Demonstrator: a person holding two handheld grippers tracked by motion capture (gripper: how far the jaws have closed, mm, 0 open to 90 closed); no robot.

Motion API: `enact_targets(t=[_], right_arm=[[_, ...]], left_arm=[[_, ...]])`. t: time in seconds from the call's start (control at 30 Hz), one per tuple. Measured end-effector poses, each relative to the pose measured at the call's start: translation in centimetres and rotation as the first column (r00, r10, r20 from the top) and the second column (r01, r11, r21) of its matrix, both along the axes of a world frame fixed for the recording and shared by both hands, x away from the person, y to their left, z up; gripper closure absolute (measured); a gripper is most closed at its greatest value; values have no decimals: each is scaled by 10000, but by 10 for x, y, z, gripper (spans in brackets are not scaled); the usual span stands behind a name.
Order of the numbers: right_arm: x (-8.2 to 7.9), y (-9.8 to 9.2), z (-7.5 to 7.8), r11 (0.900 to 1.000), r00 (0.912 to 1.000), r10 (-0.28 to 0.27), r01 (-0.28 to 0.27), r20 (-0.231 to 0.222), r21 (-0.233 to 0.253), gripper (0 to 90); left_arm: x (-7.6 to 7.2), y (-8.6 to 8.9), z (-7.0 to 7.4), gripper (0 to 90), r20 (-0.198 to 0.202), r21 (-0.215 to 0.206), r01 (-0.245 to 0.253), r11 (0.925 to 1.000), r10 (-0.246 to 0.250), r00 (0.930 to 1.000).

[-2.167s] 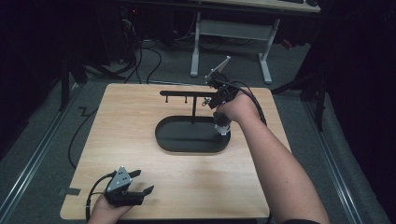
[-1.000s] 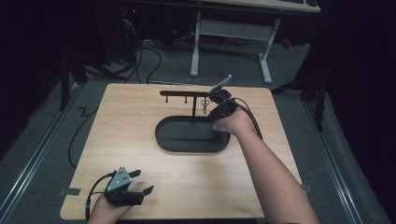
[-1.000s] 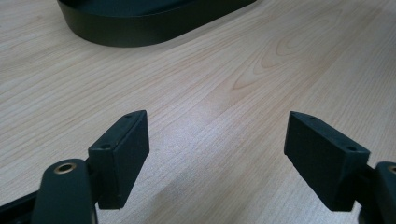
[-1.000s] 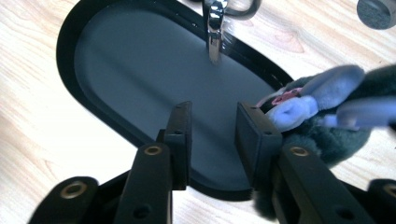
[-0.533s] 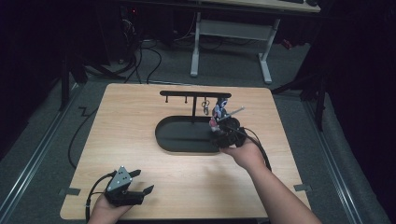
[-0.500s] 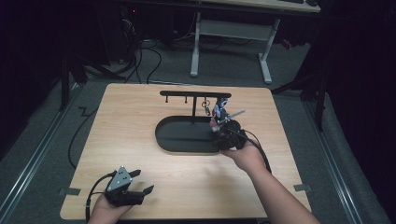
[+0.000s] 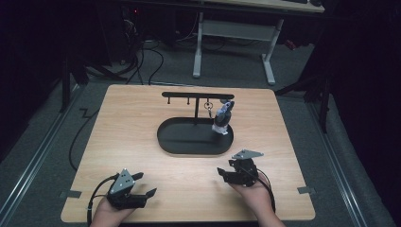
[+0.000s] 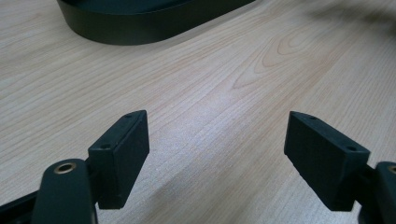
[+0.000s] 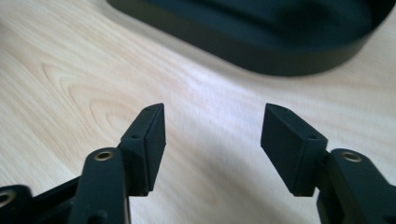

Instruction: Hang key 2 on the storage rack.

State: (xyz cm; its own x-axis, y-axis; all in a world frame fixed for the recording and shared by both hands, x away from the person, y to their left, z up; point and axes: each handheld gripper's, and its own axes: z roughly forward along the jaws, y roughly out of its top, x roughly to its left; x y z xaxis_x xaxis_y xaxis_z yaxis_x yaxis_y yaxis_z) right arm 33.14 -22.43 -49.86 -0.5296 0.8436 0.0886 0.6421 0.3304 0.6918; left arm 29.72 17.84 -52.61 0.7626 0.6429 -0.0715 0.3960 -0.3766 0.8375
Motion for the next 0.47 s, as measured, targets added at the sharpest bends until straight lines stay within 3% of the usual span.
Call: enact_targets(t=[0.17, 0.27, 0.33, 0.4, 0.47], right_arm=[[-22, -9, -12, 9995, 9964, 295, -285, 793, -135, 376], [-44, -19, -19, 10000, 9862, 47, -52, 1657, 26, 382], [-48, -26, -21, 9980, 9926, -93, 17, 1210, 624, 334], [-49, -29, -18, 9987, 9887, -159, 86, 1491, 493, 335], [-48, -31, -18, 9974, 9895, -331, 237, 1409, 677, 318]], left_arm=[[-1, 0, 1, 228, -5, -73, -15, 10000, 15, 10000], [-2, -2, 1, 228, -21, -123, -54, 9999, 54, 10000], [-3, -3, 2, 228, -24, -175, -79, 9998, 78, 10000], [-3, -5, 2, 228, -53, -206, -109, 9997, 108, 9999], [-4, -6, 2, 228, -42, -186, -143, 9997, 142, 9999]])
